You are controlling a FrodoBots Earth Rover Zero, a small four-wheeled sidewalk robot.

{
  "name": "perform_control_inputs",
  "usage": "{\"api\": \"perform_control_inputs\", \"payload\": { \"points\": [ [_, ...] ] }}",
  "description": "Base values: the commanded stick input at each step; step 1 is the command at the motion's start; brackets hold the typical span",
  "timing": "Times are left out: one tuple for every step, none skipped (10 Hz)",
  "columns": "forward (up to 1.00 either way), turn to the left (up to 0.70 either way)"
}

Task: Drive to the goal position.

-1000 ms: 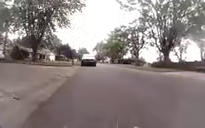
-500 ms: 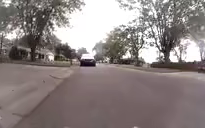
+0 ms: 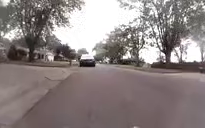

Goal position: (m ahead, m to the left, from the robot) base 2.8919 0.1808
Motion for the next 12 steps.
{"api": "perform_control_inputs", "payload": {
  "points": [
    [0.70,-0.05],
    [0.70,-0.05],
    [0.70,-0.05],
    [0.70,-0.05],
    [0.70,-0.02],
    [0.70,0.17],
    [0.70,0.30],
    [0.70,0.21],
    [0.70,-0.02],
    [0.70,-0.05],
    [0.70,-0.05],
    [0.70,-0.05]
  ]
}}
